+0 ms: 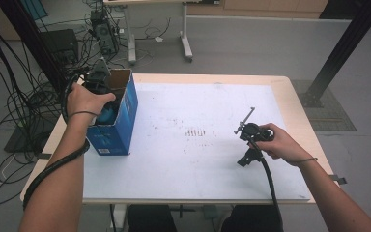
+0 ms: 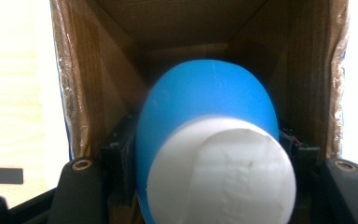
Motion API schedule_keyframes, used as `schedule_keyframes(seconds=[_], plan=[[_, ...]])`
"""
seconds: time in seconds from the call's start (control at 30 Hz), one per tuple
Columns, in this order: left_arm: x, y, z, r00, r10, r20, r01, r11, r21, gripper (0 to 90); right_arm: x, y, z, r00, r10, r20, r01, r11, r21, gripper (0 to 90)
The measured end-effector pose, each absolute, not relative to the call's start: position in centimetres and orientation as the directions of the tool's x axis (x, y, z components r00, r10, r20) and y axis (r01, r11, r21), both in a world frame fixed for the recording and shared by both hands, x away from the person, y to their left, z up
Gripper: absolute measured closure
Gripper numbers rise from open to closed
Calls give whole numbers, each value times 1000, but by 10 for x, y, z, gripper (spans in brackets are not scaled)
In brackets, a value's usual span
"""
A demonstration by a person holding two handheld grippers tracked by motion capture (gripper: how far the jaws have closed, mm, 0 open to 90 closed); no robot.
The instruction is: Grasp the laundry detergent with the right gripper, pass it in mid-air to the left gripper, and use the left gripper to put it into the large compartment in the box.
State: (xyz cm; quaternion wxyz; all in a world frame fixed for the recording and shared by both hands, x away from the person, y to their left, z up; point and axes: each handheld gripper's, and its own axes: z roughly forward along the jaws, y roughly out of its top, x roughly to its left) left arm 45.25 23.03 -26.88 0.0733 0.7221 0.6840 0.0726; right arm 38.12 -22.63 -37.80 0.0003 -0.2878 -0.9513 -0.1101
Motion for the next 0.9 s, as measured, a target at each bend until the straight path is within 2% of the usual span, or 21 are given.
schedule_keyframes(seconds=[0.5, 0.9], plan=[[452, 230, -269, 59, 998, -6, 978, -57, 203, 369, 381, -226, -378, -837, 544, 63, 544, 813, 206, 90], [451, 231, -268, 54, 999, -5, 981, -52, 186, 322, 382, -226, -379, -836, 545, 61, 545, 813, 205, 90]])
